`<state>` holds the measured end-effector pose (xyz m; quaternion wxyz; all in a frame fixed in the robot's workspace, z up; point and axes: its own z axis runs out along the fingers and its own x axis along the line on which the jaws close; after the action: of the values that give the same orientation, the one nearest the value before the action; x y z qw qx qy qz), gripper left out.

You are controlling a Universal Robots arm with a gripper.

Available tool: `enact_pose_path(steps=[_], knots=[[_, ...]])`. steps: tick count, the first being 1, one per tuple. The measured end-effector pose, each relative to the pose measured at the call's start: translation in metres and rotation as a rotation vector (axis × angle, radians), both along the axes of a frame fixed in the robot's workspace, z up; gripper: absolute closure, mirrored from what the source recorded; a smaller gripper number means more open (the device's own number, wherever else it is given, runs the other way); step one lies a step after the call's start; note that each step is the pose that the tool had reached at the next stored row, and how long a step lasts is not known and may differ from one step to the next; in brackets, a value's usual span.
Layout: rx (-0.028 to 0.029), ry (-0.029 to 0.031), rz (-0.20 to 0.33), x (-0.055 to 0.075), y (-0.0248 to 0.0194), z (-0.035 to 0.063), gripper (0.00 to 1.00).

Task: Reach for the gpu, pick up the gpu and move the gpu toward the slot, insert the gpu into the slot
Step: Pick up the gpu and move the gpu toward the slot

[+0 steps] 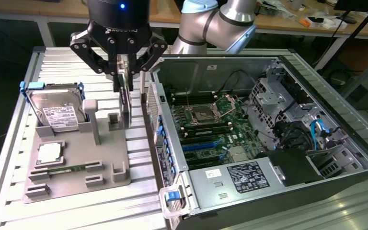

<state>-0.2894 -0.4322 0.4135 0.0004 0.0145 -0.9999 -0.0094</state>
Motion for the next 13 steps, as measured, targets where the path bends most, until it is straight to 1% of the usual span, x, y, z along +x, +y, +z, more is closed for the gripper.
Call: enact_pose_path(steps=[6, 13], knots=[[0.0, 0.0002, 0.0, 0.007, 0.0003, 0.0072, 0.73], [-0.0001, 0.0002, 0.0, 0.019, 0.0003, 0.0081, 0.73]])
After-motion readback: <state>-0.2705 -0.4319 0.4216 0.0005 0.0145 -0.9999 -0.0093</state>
